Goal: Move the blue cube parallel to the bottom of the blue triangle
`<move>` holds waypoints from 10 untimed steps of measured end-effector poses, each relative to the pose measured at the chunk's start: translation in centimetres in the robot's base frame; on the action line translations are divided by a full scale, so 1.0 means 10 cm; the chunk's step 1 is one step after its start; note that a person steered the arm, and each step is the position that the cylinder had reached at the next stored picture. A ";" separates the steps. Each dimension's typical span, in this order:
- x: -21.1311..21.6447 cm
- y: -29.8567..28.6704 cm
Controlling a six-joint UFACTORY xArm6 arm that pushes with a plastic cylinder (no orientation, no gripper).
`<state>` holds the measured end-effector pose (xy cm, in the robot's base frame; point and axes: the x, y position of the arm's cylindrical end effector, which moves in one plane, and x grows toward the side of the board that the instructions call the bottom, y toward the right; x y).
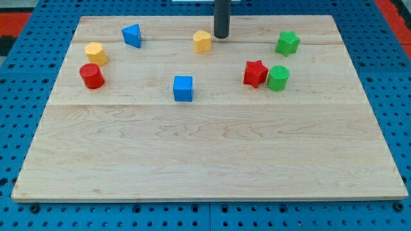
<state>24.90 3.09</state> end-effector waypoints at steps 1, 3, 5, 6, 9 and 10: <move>0.00 0.00; 0.07 0.06; 0.51 -0.09; 0.95 -0.17; 1.81 -0.61; 1.81 -0.62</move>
<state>43.00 -3.09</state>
